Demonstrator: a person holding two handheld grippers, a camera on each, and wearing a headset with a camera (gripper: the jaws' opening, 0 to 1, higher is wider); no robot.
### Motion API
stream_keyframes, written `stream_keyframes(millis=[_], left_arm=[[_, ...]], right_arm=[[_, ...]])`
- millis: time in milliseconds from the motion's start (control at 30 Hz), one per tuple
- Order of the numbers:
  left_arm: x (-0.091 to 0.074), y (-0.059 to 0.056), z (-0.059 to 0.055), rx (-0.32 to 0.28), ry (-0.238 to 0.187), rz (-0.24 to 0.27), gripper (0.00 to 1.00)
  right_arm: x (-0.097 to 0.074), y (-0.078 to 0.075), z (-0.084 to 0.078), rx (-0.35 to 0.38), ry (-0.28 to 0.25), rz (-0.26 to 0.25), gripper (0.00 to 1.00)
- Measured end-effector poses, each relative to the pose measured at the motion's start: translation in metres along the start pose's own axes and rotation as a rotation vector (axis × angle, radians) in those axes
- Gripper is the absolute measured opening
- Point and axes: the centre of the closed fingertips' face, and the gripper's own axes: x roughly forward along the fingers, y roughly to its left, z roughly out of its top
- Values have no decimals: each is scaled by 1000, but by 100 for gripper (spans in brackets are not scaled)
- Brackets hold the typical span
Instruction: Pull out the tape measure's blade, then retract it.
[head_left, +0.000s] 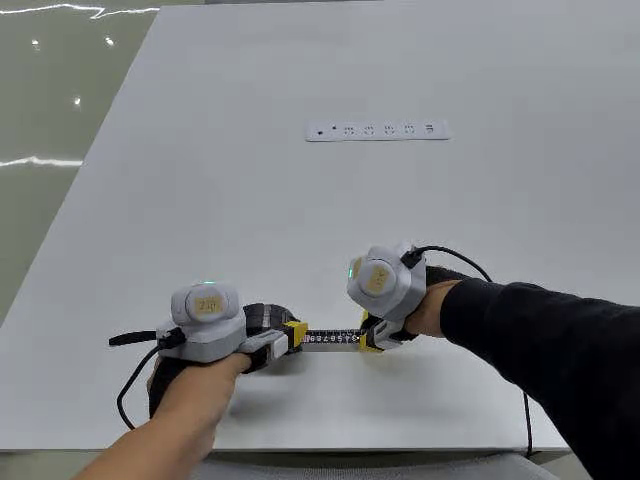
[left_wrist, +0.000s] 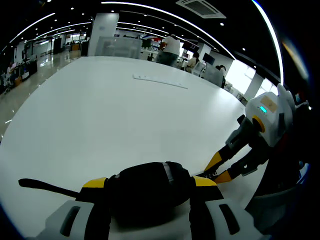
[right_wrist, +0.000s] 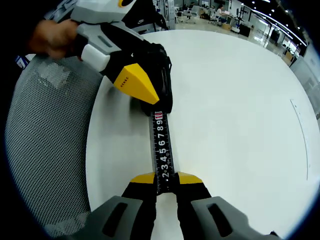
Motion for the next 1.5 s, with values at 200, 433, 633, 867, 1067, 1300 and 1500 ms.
stream_keyframes(millis=[200, 433, 633, 867, 1067, 1300, 1500], left_arm=[[0, 1, 0, -1, 2, -1, 60], [1, 1, 0, -2, 0, 0, 60], [1, 2, 0, -2, 1, 0, 60], [0, 1, 0, -3, 1, 0, 60], [0, 1, -1, -4, 2, 1, 60], [0, 1, 0, -4, 2, 1, 60], [1, 1, 0, -5, 2, 1, 60]], right_arm=[[1, 1, 2, -2, 1, 1, 10], [3, 1, 4, 1, -4, 2, 10], [3, 1, 5, 0, -7, 4, 10], [3, 2, 7, -1, -12, 7, 10], [4, 2, 9, -1, -14, 8, 10], [5, 1, 10, -1, -16, 7, 10], [6, 1, 11, 1, -19, 4, 10]])
